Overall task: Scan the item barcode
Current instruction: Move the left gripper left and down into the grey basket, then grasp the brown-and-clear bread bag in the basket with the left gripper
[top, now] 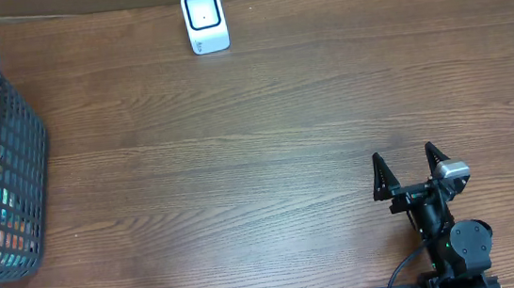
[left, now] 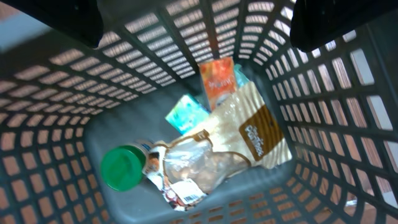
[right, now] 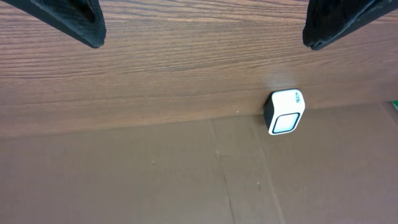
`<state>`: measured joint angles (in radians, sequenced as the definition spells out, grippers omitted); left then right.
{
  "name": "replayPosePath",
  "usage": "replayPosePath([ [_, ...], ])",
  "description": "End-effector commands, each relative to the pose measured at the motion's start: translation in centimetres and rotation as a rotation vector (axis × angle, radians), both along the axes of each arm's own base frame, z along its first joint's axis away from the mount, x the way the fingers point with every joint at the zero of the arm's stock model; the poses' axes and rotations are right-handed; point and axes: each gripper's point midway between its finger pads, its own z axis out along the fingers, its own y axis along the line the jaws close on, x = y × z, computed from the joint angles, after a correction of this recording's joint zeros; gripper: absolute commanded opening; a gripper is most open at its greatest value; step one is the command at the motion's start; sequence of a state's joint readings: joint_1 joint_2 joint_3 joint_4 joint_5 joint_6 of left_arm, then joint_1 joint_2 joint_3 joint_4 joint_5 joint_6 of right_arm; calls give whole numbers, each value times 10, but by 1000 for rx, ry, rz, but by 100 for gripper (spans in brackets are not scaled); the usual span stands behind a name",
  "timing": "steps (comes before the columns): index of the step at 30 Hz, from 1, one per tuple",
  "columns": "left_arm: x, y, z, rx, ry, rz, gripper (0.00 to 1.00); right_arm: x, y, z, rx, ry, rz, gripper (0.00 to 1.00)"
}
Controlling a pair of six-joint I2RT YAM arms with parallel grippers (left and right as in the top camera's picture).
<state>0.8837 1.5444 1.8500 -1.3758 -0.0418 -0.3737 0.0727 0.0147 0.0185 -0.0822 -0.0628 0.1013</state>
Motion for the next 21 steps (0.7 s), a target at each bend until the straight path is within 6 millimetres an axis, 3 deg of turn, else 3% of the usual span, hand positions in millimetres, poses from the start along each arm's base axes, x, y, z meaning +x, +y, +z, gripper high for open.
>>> replayPosePath([
  [1,1,10,-13,-14,38,-42,100,0,0,-2,2,-3,-4,100],
  [4,1,18,-29,-24,87,-69,94,0,0,-2,2,-3,-4,100],
  [11,-3,35,-69,-27,152,-86,94,0,0,-2,2,-3,-4,100],
  [21,20,50,-133,-66,189,-234,95,0,0,-2,2,-3,-4,100],
])
